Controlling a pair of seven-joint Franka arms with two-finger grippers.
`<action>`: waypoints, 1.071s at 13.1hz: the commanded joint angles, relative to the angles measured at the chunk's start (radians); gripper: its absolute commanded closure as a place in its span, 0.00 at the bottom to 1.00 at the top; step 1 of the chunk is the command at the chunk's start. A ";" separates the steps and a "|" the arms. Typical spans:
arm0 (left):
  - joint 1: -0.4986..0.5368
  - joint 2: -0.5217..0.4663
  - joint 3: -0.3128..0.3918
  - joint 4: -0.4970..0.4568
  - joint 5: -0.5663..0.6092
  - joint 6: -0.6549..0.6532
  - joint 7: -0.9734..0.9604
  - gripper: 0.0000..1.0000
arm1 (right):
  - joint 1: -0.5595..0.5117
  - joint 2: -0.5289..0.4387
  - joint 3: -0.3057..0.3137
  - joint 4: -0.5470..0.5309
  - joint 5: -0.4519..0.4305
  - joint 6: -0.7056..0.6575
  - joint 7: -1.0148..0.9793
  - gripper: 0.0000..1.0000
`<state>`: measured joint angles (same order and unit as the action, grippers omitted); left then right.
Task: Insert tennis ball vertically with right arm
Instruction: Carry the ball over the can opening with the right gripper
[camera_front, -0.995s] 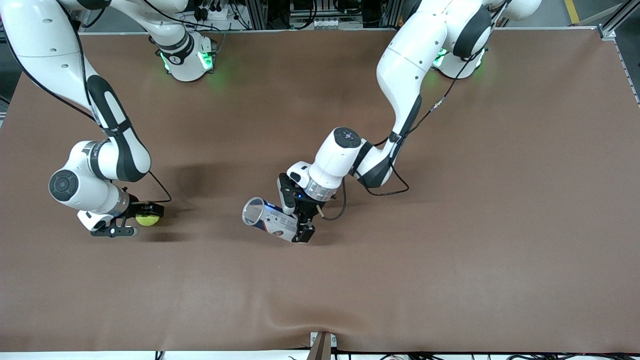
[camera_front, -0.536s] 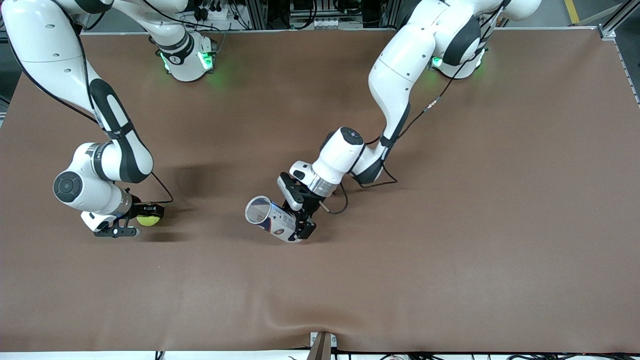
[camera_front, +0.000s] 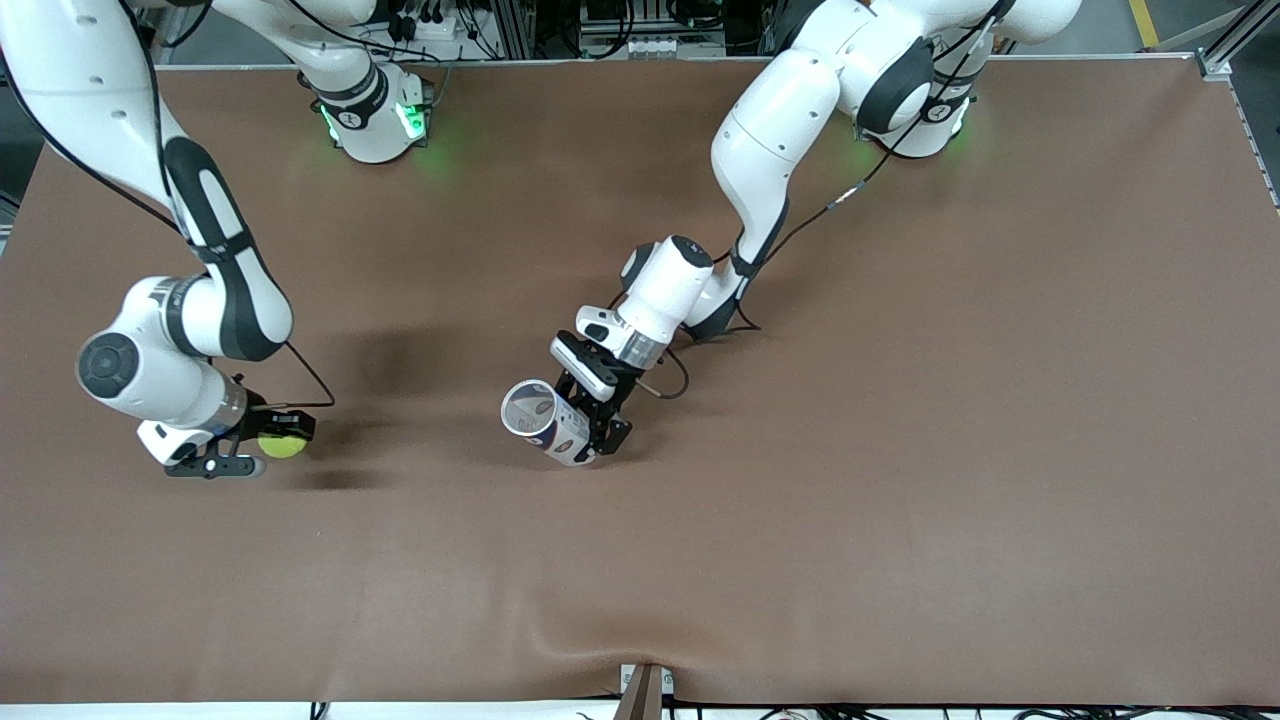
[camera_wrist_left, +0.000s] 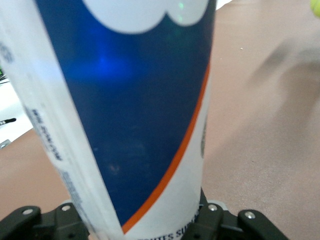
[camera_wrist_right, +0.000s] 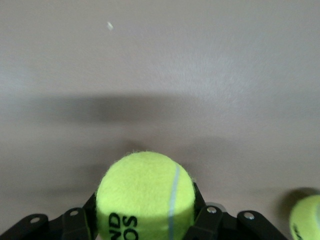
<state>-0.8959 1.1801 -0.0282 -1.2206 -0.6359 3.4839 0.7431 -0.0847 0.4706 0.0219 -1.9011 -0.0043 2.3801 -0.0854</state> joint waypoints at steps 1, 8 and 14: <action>-0.017 0.036 0.004 0.010 -0.024 0.069 -0.075 0.30 | 0.042 -0.107 0.003 0.040 -0.013 -0.134 0.016 1.00; -0.020 0.065 0.004 0.007 -0.022 0.069 -0.142 0.26 | 0.279 -0.126 0.004 0.356 -0.002 -0.466 0.580 1.00; -0.015 0.058 0.004 -0.008 -0.018 0.069 -0.134 0.24 | 0.457 -0.067 0.004 0.436 -0.002 -0.475 0.867 1.00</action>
<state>-0.9072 1.2325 -0.0288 -1.2230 -0.6422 3.5355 0.6067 0.3403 0.3560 0.0336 -1.5279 -0.0033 1.9274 0.7165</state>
